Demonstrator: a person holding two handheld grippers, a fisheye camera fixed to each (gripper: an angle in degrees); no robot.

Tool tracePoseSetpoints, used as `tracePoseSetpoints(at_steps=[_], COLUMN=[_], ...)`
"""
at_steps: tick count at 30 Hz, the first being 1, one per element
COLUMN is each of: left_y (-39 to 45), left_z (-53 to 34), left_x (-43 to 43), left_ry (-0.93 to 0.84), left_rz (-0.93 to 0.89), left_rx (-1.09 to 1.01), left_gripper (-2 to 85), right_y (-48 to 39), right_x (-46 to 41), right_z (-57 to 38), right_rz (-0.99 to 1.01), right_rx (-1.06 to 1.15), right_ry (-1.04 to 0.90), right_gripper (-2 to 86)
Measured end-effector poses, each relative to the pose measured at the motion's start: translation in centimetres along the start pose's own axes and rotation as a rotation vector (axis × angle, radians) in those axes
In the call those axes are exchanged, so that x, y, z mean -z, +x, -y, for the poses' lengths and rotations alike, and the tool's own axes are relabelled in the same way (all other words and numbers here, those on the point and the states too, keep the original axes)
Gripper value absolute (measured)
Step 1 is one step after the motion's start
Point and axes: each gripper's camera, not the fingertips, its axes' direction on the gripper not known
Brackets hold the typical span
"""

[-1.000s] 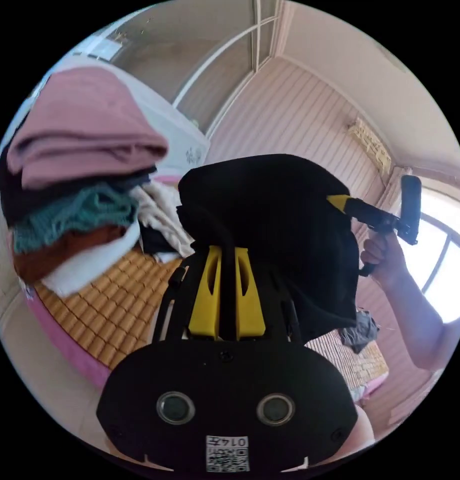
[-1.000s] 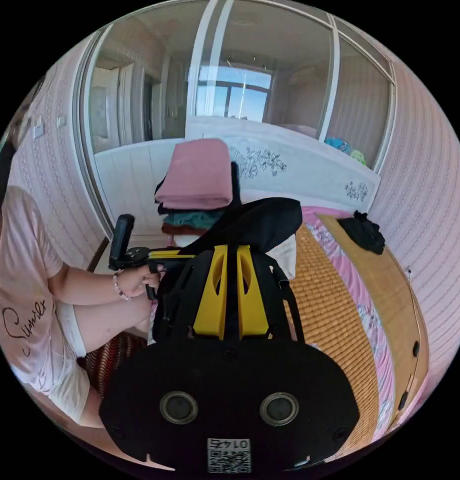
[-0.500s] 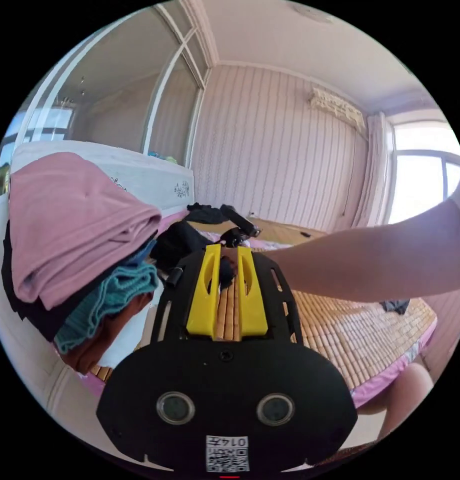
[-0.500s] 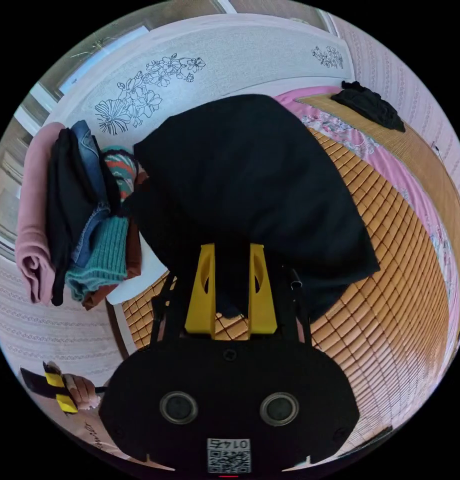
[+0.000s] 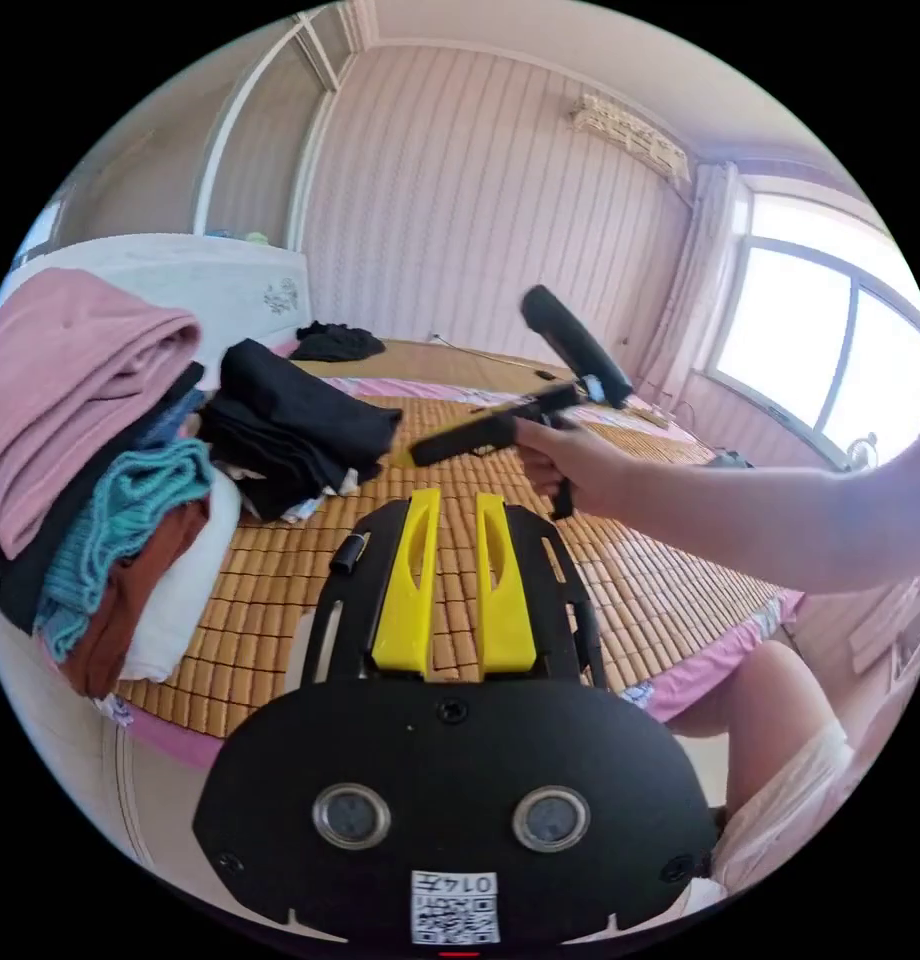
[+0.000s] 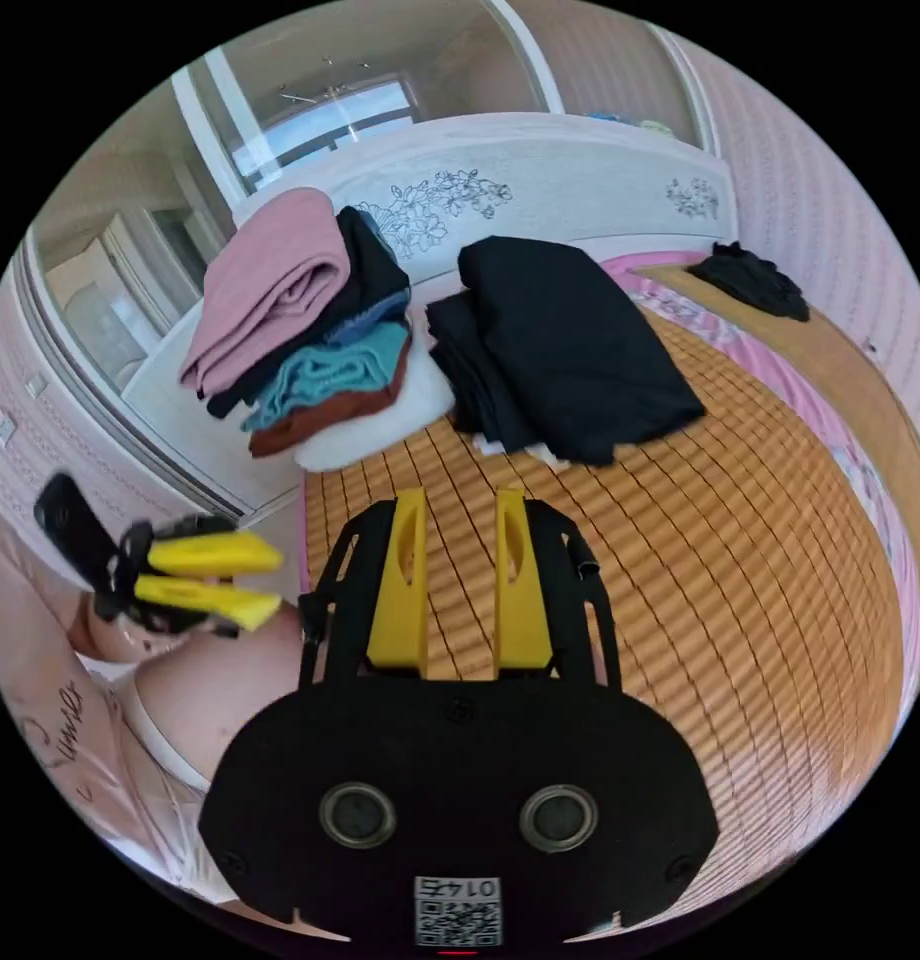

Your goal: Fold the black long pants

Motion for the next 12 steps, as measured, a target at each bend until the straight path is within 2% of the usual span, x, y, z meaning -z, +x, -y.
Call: tracePoseSetpoints(at_steps=[5, 7, 12], left_y=[6.5, 10.6, 21.2], left_z=[0.5, 1.0, 2.2], left_x=[-6.3, -10.5, -19.5], left_ry=[-0.107, -0.165, -0.292], left_rz=[-0.222, -0.351, -0.557], left_rx=[-0.112, -0.175, -0.399], left_gripper=[6.6, 7.1, 9.6], right_y=[3.9, 6.6, 11.0], right_x=[8.3, 13.2, 21.1], right_z=[-16.8, -23.8, -33.3], right_rz=[-0.307, -0.431, -0.637], right_rx=[-0.261, -0.451, -0.724], right_ry=[-0.094, -0.101, -0.071], right_gripper=[8.7, 9.0, 9.1])
